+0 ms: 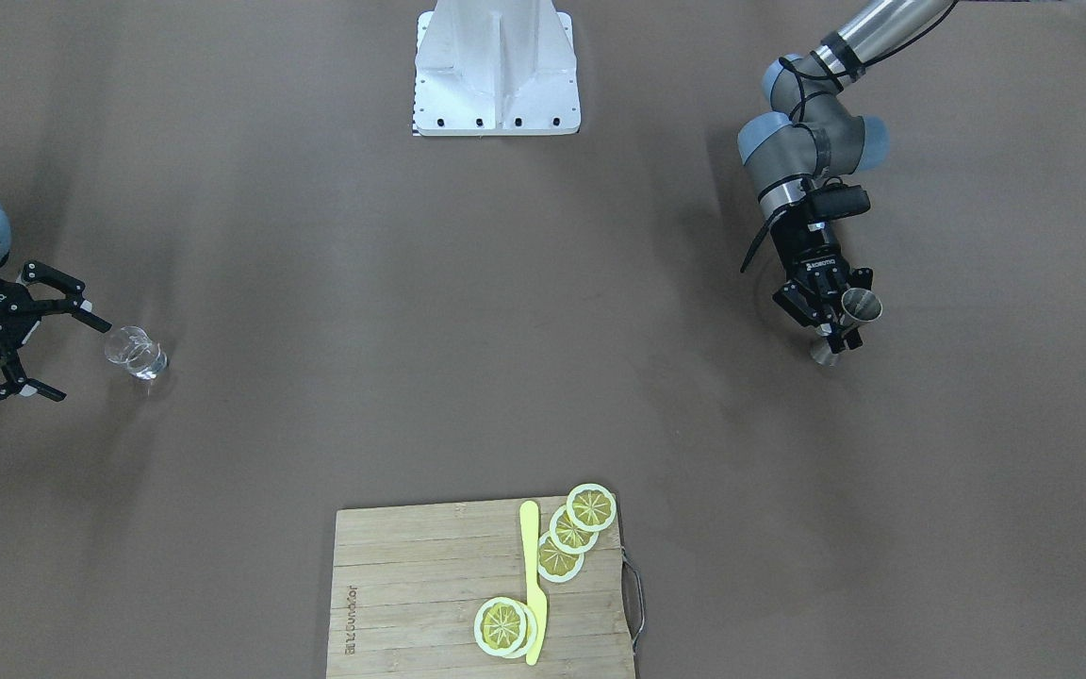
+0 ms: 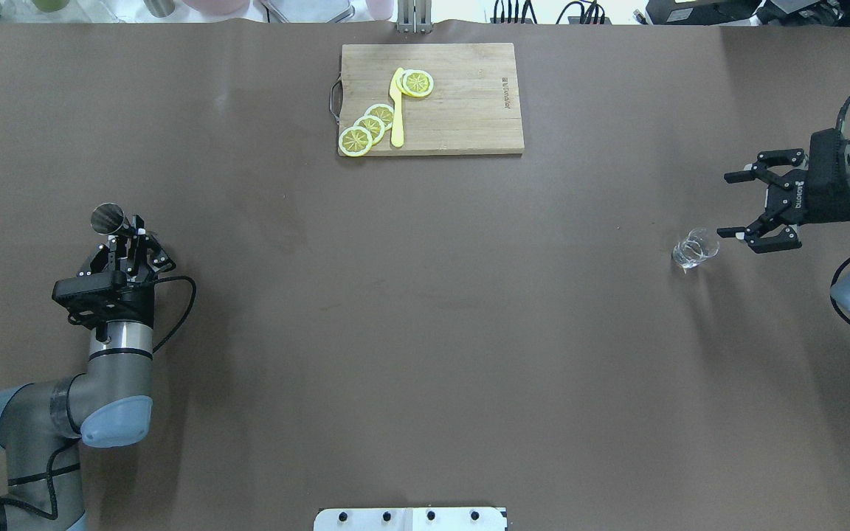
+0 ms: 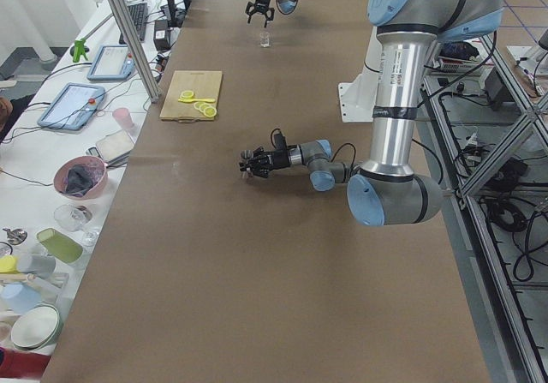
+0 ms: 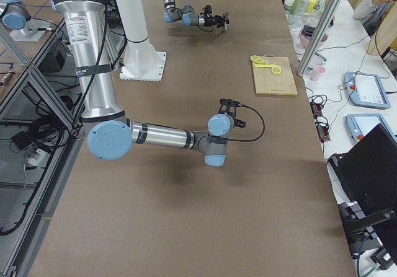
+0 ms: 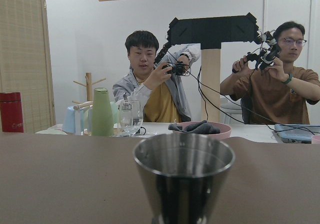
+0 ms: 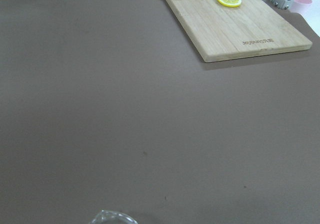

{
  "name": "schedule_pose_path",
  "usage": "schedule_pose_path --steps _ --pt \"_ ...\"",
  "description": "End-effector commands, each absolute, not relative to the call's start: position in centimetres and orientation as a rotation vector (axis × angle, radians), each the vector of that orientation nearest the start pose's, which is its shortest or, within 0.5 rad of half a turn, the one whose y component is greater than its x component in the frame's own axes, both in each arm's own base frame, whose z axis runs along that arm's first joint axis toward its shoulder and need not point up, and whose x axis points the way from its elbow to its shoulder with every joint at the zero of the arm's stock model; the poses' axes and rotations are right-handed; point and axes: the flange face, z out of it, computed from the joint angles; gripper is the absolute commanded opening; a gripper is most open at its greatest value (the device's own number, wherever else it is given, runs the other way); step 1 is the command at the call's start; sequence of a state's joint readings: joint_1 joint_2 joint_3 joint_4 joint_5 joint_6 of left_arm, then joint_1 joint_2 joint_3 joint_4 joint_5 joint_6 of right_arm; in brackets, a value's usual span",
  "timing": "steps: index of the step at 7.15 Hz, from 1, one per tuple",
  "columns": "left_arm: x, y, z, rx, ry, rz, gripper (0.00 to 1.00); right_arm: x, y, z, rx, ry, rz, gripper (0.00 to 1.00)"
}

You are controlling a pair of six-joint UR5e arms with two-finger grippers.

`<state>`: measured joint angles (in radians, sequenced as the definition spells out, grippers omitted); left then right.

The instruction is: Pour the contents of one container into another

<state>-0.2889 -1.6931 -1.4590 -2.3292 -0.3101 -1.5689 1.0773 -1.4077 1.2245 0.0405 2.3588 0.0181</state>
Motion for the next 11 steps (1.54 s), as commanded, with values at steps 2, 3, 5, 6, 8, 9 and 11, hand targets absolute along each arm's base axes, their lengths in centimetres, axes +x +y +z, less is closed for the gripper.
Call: schedule_pose_path --steps 2,3,5,6,8,9,11 --pt "45.4 -37.0 53.0 1.299 0.493 -0.721 0.00 -16.9 -49.5 52.0 1.081 -0.976 -0.881 0.99" --pt "45.4 -37.0 53.1 1.299 0.483 -0.713 0.00 -16.4 -49.1 51.6 1.043 -0.964 -0.860 1.00" --pt "45.6 -37.1 53.2 1.300 0.463 -0.700 0.22 -14.8 -49.4 51.8 0.976 -0.883 -0.771 1.00" --pt "45.7 -37.0 53.2 1.301 0.462 -0.699 0.30 -14.1 -50.0 52.4 0.964 -0.821 -0.722 1.00" --pt "45.9 -36.8 53.2 1.301 0.465 -0.695 0.38 -12.5 -50.0 54.8 0.892 -0.681 -0.619 1.00" --pt "45.9 -36.8 53.0 1.303 0.468 -0.699 0.42 -11.7 -50.5 55.6 0.832 -0.650 -0.581 1.00" --pt "45.7 -36.8 52.8 1.313 0.469 -0.705 0.46 -7.7 -51.6 57.7 0.718 -0.578 -0.472 1.00"
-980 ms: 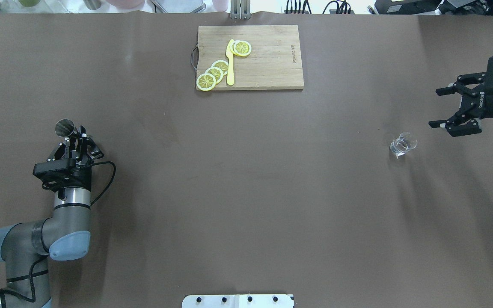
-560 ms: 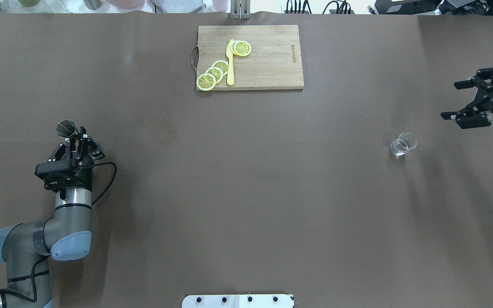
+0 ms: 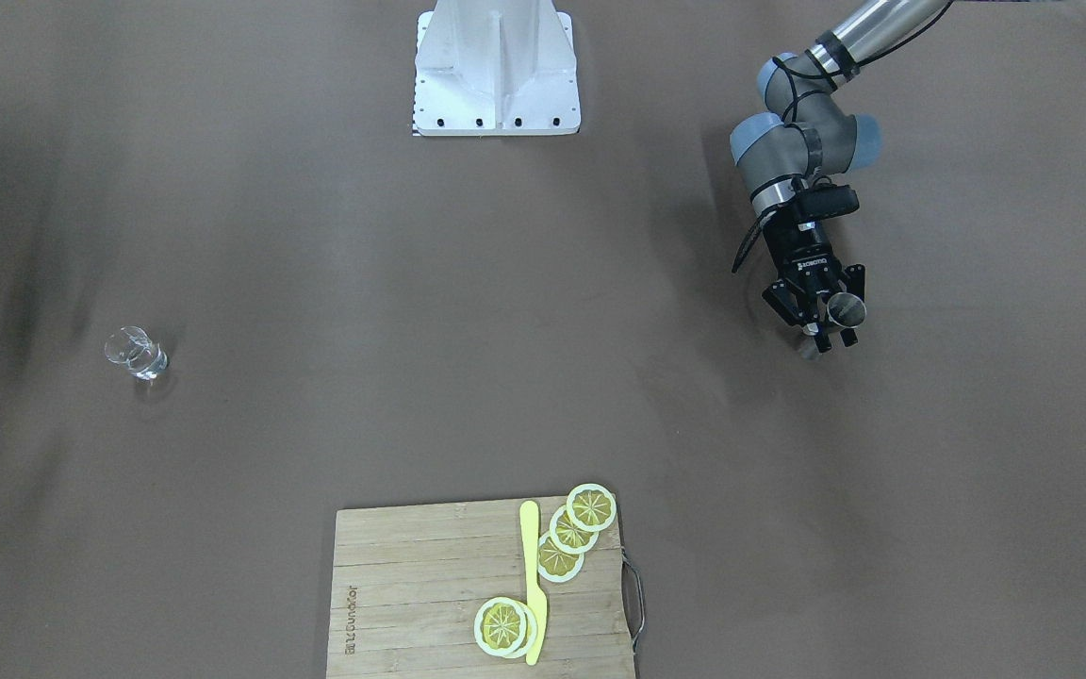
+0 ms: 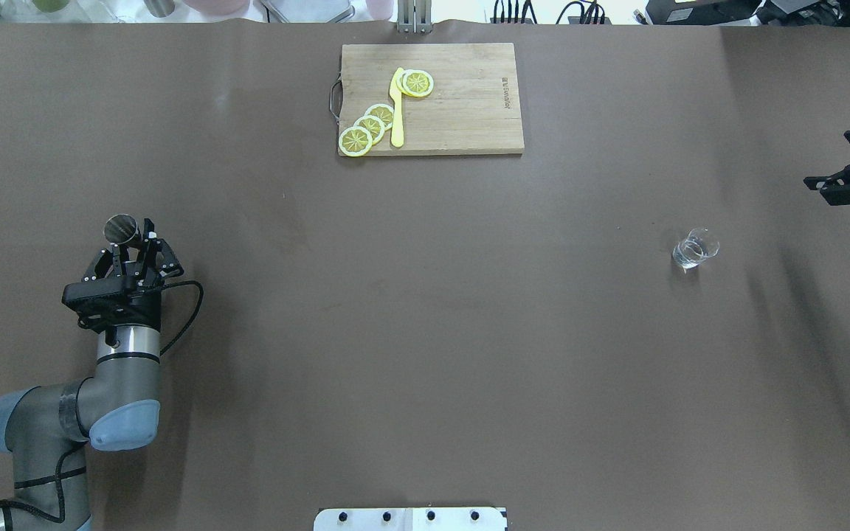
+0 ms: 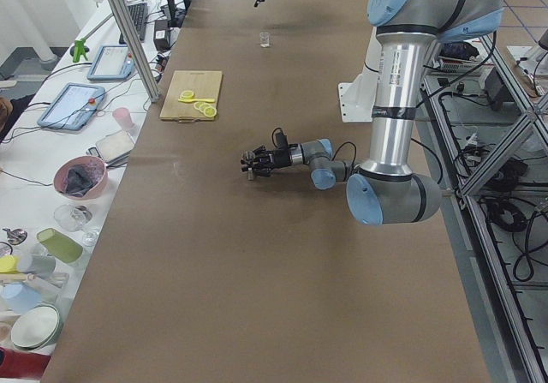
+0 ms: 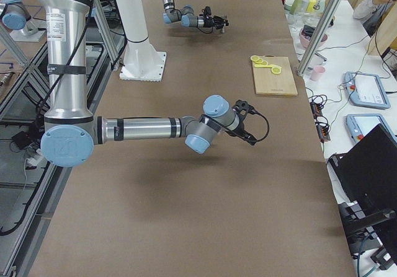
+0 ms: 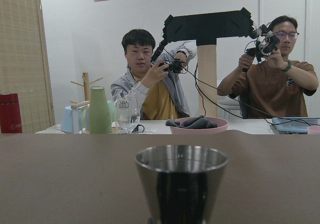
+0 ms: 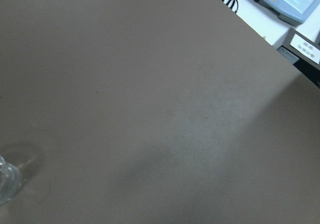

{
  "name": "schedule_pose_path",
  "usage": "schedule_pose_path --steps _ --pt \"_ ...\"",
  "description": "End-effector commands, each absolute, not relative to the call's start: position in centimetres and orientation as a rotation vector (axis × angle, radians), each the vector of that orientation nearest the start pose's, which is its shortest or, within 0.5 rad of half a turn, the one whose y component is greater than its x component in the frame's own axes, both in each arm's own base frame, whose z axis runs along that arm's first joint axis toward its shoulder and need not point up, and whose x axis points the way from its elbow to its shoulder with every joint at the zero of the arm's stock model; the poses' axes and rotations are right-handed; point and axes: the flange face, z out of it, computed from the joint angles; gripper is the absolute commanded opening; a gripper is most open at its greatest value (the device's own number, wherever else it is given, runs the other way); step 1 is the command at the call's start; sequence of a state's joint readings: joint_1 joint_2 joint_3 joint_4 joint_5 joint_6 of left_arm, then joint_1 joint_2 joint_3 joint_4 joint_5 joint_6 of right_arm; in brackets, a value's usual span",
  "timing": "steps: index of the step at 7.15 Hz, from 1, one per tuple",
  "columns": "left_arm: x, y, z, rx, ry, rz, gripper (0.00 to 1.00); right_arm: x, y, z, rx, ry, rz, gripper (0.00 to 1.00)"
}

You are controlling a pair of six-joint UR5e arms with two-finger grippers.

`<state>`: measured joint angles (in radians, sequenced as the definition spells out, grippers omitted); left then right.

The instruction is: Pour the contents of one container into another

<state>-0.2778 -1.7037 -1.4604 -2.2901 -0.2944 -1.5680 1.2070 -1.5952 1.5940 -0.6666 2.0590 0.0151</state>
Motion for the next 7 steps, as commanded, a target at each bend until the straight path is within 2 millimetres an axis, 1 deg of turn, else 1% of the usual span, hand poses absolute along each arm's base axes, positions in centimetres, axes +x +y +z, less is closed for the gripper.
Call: schedule_pose_path --steps 1,2,3,4,5,6,7 --pt "45.7 -36.7 52.6 1.314 0.472 -0.706 0.93 -6.0 -51.8 59.0 0.633 -0.556 -0.422 1.00" --pt "46.1 -36.2 52.6 1.320 0.478 -0.701 0.98 -3.8 -51.3 60.8 0.550 -0.539 -0.372 1.00" --pt "46.4 -35.8 52.5 1.322 0.482 -0.695 0.98 -2.2 -51.0 62.0 0.454 -0.565 -0.319 1.00" --pt "46.5 -35.4 52.6 1.331 0.482 -0.691 0.98 -0.2 -50.9 62.7 0.329 -0.641 -0.250 1.00" --pt "46.5 -35.0 52.5 1.335 0.487 -0.689 0.98 1.5 -50.4 63.6 0.233 -0.696 -0.185 1.00" --pt "46.0 -34.5 52.0 1.332 0.506 -0.693 0.98 2.6 -49.5 64.9 0.098 -0.778 -0.111 1.00" --pt "45.0 -32.9 51.5 1.323 0.529 -0.678 0.98 3.4 -49.0 65.6 0.022 -0.797 -0.058 1.00"
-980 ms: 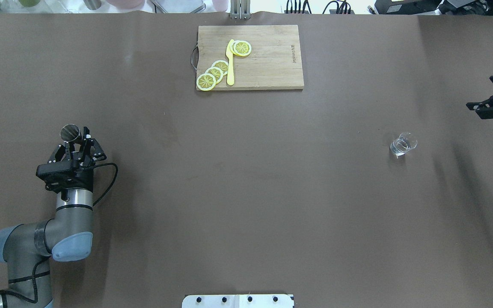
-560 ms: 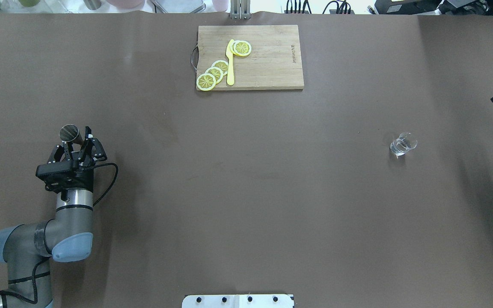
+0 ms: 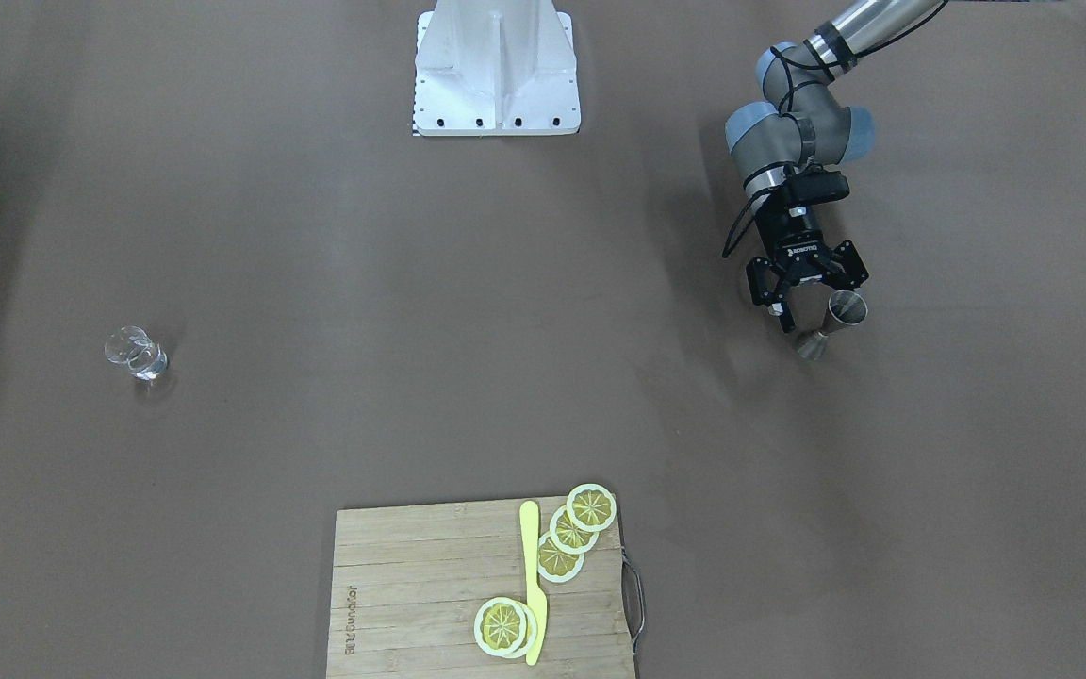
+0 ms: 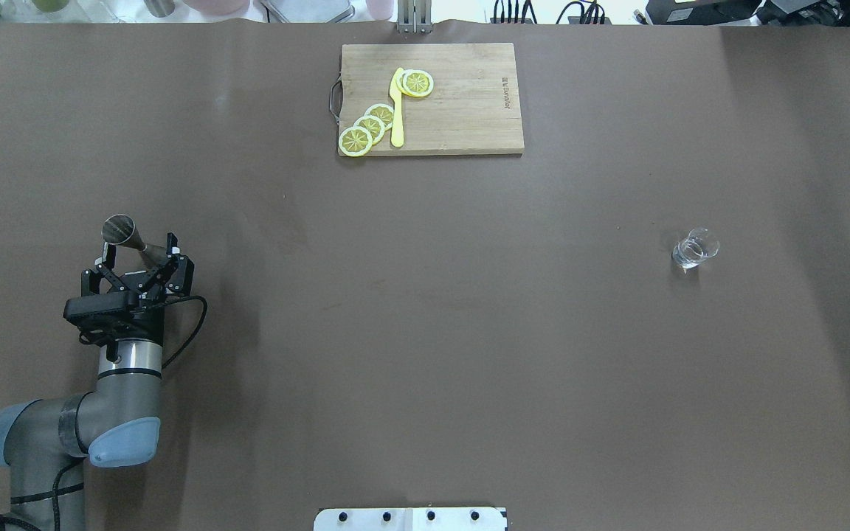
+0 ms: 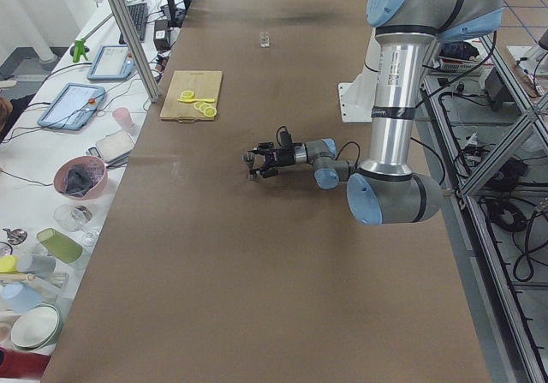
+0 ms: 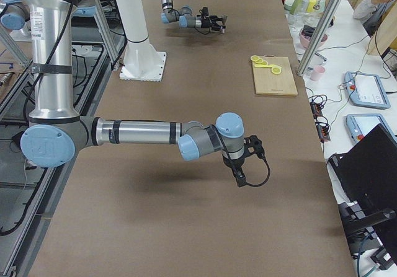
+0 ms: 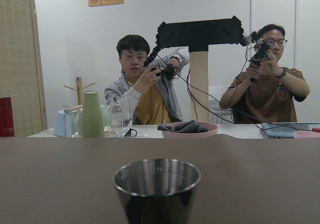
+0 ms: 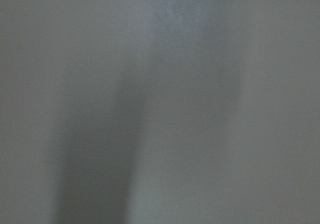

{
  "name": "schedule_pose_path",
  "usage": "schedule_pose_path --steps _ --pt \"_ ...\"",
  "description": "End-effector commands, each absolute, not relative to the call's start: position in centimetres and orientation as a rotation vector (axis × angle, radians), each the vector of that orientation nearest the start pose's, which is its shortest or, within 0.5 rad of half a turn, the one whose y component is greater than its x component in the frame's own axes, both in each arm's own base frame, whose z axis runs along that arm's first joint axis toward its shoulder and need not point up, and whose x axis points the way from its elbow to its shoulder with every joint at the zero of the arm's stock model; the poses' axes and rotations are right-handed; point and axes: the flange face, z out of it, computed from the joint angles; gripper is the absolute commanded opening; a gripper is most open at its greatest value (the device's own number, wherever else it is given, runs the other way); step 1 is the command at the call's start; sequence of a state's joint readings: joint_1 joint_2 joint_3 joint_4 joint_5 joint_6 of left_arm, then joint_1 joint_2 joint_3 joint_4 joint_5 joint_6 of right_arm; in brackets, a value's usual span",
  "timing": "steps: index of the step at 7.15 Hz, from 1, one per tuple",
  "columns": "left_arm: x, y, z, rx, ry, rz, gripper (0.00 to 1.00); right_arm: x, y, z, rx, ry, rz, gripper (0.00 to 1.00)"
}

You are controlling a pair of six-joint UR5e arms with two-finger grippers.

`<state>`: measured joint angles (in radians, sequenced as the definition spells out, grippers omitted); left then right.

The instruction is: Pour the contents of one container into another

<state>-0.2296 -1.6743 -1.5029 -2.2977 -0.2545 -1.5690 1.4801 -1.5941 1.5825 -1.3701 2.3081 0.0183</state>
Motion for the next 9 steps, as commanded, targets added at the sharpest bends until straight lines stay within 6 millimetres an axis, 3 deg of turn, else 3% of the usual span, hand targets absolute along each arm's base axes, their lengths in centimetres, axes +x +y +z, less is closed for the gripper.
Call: schedule_pose_path --steps 1,3,4,6,9 --pt "44.5 -31.1 51.4 1.331 0.545 -0.656 0.98 4.1 -48.4 66.4 -0.050 -0.810 -0.011 1.00" --pt "44.6 -29.0 50.6 1.359 0.570 -0.643 0.98 4.4 -47.9 66.9 -0.060 -0.790 -0.007 1.00" --pt "43.1 -28.6 50.3 1.368 0.568 -0.641 0.98 4.8 -48.0 67.0 -0.043 -0.741 -0.023 1.00" --pt "40.1 -25.8 49.5 1.373 0.599 -0.603 0.98 5.0 -48.4 66.5 -0.029 -0.724 -0.025 1.00" --pt "37.5 -25.6 46.2 1.373 0.610 -0.567 0.98 6.1 -48.6 65.8 -0.005 -0.693 -0.013 1.00"
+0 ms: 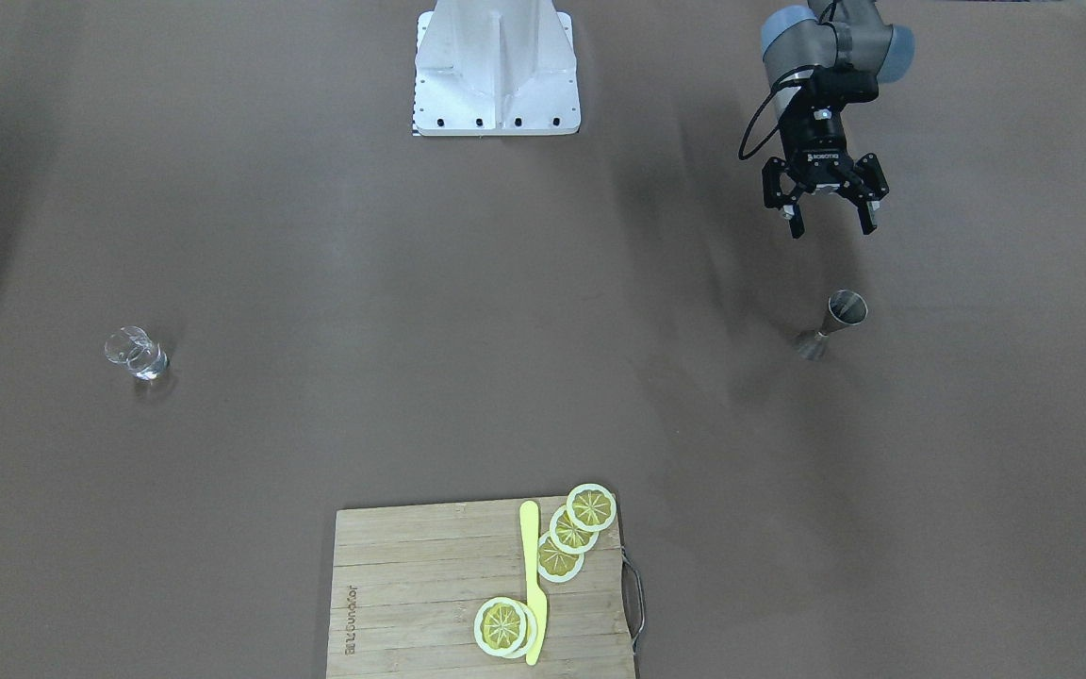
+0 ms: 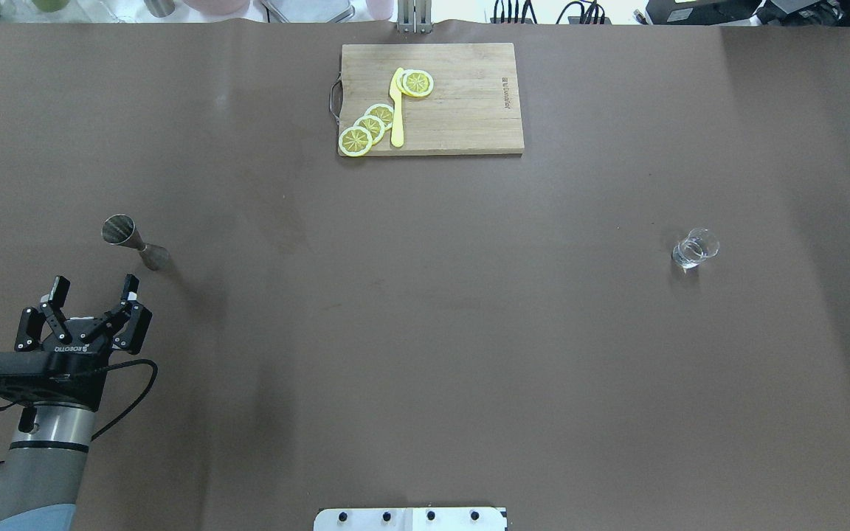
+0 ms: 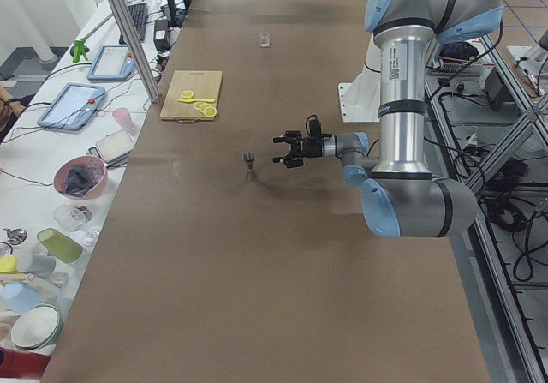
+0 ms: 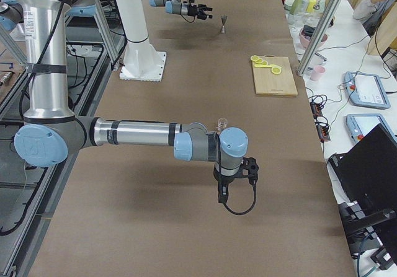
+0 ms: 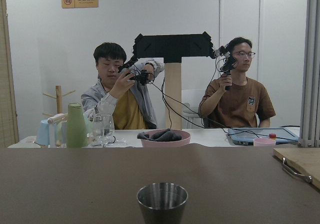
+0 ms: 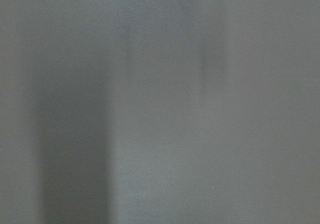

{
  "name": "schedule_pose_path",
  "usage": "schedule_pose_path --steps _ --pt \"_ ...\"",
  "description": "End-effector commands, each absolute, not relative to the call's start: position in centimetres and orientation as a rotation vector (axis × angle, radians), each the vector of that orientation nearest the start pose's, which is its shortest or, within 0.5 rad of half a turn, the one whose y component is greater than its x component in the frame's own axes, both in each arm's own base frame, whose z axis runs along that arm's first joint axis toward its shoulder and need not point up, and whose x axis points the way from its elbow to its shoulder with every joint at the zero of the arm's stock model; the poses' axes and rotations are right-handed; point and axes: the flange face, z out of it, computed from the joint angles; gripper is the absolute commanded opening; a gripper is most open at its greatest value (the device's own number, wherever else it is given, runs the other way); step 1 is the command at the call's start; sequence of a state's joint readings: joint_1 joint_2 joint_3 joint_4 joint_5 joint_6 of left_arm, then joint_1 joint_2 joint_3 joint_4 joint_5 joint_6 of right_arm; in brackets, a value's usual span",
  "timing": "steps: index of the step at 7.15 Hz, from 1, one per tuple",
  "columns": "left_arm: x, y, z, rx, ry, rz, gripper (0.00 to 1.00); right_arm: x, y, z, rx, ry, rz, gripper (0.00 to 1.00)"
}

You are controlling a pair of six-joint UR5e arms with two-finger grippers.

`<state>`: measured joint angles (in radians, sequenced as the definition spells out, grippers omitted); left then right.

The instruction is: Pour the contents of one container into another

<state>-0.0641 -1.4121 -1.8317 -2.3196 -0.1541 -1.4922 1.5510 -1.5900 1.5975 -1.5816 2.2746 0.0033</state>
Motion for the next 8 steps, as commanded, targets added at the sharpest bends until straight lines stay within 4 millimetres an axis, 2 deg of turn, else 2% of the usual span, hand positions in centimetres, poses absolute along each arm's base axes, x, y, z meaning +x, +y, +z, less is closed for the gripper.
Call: schedule_pose_path --steps 1,2,3,4,5,6,8 --pt "36.8 -25.5 44.5 1.347 0.659 -0.525 0.98 6.2 -48.6 65.8 -0.003 -0.692 -0.015 1.00" --pt "36.8 -25.4 43.3 1.352 0.675 -0.456 0.98 6.2 -48.6 65.5 0.002 -0.692 -0.016 1.00" --pt "37.6 -25.5 41.3 1.346 0.711 -0.390 0.98 6.2 -48.6 65.5 0.002 -0.690 -0.016 1.00" --pt "36.6 -27.2 38.6 1.367 0.733 -0.384 0.98 6.2 -48.6 65.5 0.002 -0.690 -0.016 1.00" --pt "34.9 -29.5 36.1 1.380 0.781 -0.353 0.98 6.2 -48.5 65.6 0.000 -0.692 -0.016 1.00" --pt "34.1 -31.9 35.0 1.394 0.775 -0.292 0.98 6.4 -48.5 65.6 0.002 -0.690 -0.012 1.00" --pt "32.5 -35.7 33.9 1.422 0.752 -0.116 0.98 7.1 -48.1 65.9 0.001 -0.689 0.004 1.00"
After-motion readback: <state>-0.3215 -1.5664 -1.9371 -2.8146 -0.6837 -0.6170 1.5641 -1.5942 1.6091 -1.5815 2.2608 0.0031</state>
